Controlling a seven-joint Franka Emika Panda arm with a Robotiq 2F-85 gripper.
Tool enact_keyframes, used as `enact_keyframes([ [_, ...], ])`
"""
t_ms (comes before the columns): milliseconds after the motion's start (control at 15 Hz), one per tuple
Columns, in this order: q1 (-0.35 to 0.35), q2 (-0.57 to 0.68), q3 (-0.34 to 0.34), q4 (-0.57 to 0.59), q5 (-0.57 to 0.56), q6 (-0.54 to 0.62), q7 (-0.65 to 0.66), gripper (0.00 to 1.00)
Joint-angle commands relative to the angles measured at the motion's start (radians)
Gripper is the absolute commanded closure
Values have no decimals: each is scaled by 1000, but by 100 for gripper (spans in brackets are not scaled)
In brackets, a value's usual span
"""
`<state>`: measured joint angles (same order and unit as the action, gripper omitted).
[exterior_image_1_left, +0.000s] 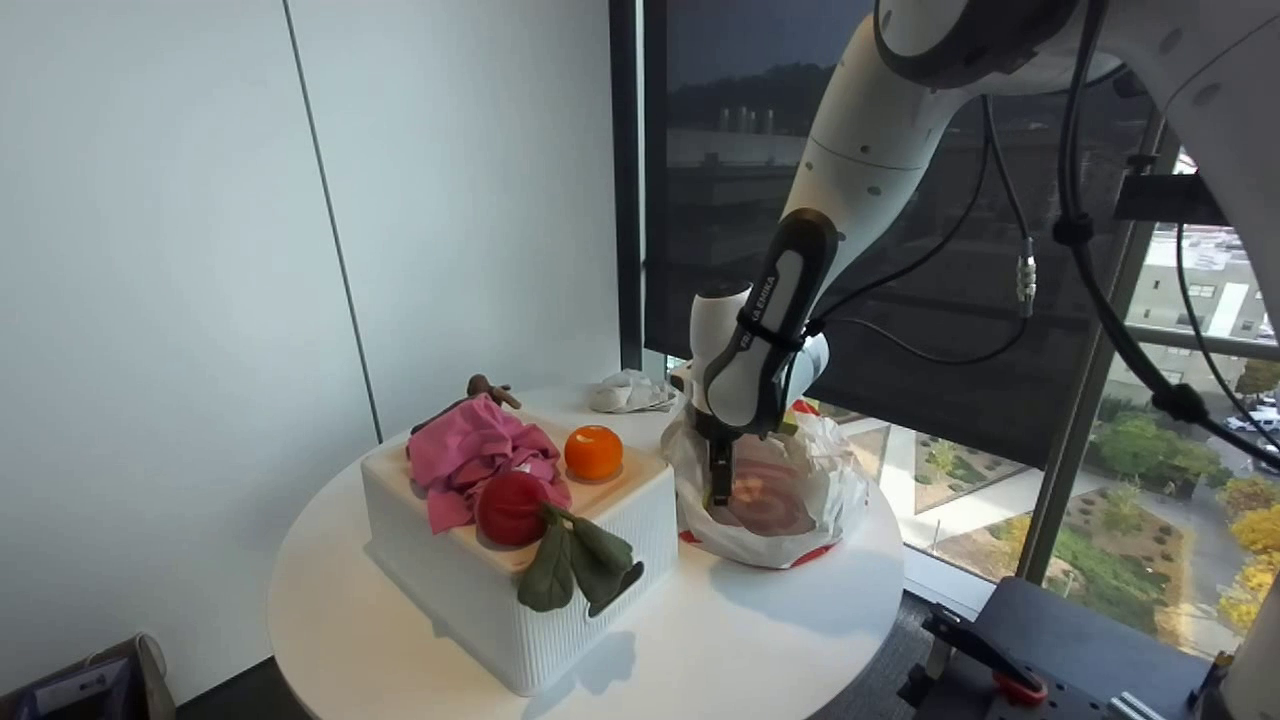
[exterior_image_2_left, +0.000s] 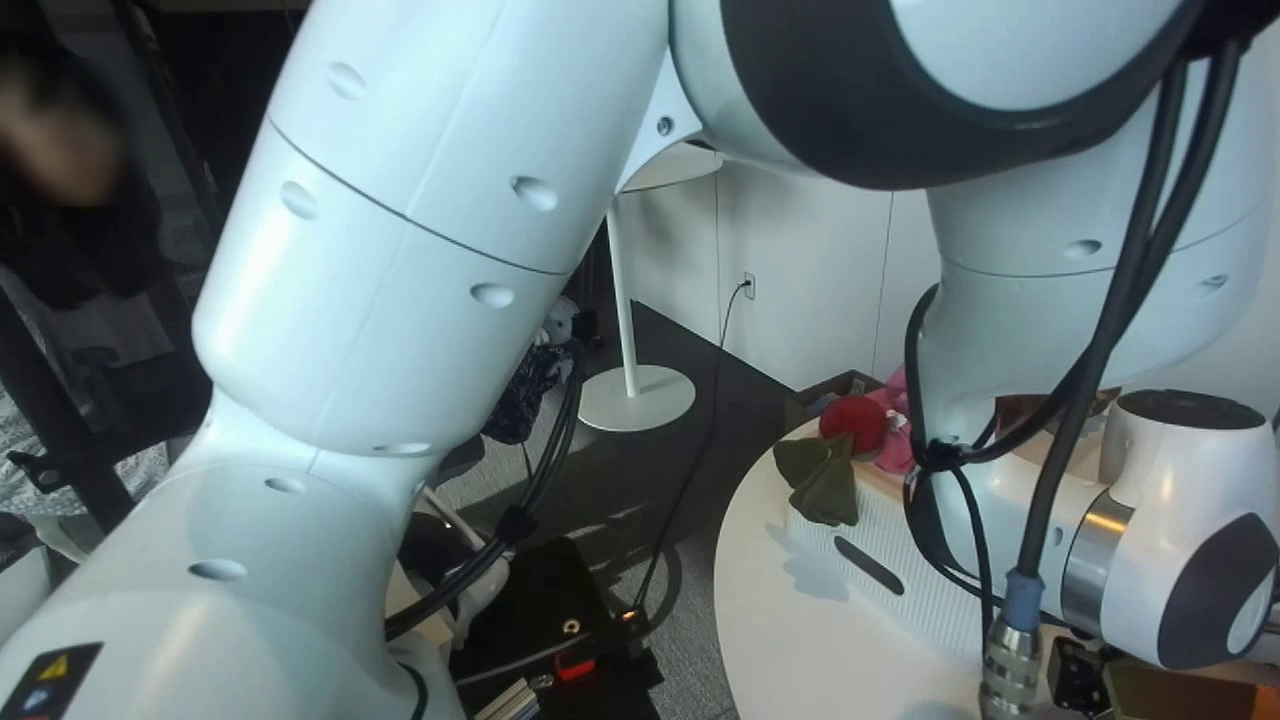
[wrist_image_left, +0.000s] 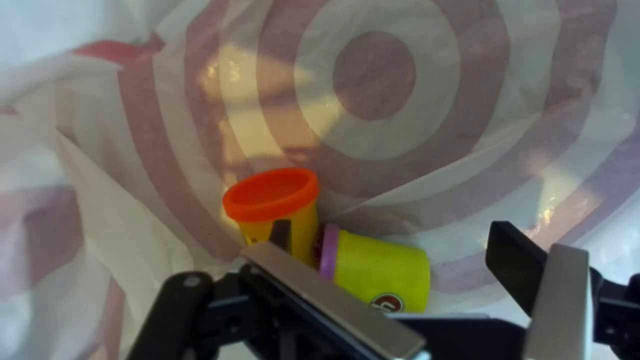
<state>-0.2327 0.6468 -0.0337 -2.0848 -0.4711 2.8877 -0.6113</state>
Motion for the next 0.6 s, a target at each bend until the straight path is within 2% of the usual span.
enact_keyframes([
  [0,-38,49,25,84,14,-29,-122,0],
  [533,-49,118,30,173,52,-64,-234,0],
])
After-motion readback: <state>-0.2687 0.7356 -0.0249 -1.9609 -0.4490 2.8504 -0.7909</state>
